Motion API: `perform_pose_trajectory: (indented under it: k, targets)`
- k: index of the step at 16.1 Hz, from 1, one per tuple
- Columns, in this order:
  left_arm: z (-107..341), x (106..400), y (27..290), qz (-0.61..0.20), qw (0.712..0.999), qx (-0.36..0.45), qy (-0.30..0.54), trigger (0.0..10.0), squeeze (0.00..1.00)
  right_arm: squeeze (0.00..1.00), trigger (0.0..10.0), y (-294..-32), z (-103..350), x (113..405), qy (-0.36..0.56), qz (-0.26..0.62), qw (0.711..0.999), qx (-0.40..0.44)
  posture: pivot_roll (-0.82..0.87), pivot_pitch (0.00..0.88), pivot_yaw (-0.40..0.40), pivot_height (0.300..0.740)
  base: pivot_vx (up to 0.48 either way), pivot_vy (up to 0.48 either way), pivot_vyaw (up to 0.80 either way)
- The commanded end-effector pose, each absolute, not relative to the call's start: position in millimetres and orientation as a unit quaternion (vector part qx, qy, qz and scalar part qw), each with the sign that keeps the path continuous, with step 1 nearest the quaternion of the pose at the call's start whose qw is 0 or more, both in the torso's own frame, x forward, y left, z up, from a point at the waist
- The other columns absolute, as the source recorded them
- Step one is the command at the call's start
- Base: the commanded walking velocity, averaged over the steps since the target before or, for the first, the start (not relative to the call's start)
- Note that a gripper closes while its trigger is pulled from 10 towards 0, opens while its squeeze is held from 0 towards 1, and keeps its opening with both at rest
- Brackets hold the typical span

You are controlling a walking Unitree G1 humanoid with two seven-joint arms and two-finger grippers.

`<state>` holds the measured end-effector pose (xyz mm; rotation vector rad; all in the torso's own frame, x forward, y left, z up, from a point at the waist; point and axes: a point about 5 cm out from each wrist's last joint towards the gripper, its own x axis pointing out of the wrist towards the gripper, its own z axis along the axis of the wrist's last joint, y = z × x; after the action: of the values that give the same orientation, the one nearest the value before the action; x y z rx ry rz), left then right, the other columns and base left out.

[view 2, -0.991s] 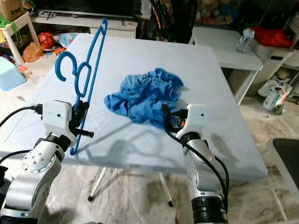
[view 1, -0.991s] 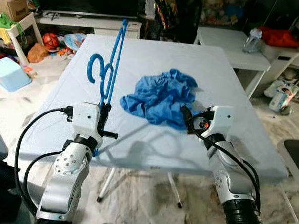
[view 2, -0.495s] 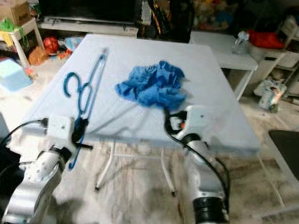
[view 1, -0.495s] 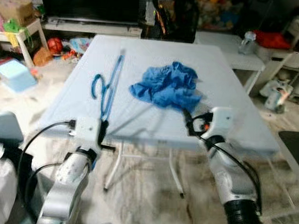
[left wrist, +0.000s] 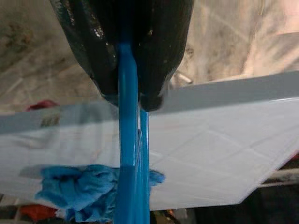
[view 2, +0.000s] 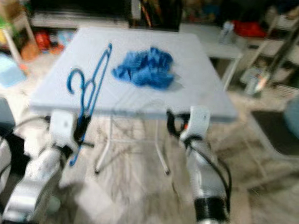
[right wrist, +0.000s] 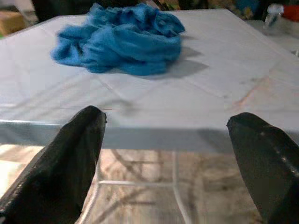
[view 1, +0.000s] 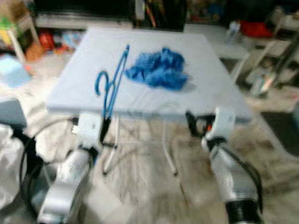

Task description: Hang hanger

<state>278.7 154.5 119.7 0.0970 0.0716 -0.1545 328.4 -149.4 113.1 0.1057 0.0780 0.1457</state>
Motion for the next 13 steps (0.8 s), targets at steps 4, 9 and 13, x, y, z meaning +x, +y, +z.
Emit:
perform_pose_trajectory:
  k: [4,9,13]
  targets:
    - [121.8,279.7,151.9,-0.079,0.995,0.05,0.03,10.0,0.0,0.0,10.0,-146.7,112.0,328.9,0.044,0.082,0.995,0.038,0.02,0.0,-0.053,0.74,-0.259,0.0,0.0]
    - [119.0,282.5,151.4,-0.081,0.995,0.055,0.034,10.0,0.0,0.0,10.0,-147.7,115.6,333.2,0.039,0.085,0.995,0.032,0.01,0.0,-0.049,0.74,-0.051,0.0,0.0]
    - [108.5,288.1,153.3,-0.124,0.988,0.072,0.06,10.0,0.0,0.0,10.0,-140.4,118.4,336.1,0.021,0.106,0.994,-0.014,-0.02,0.0,-0.04,0.74,0.0,0.0,0.0]
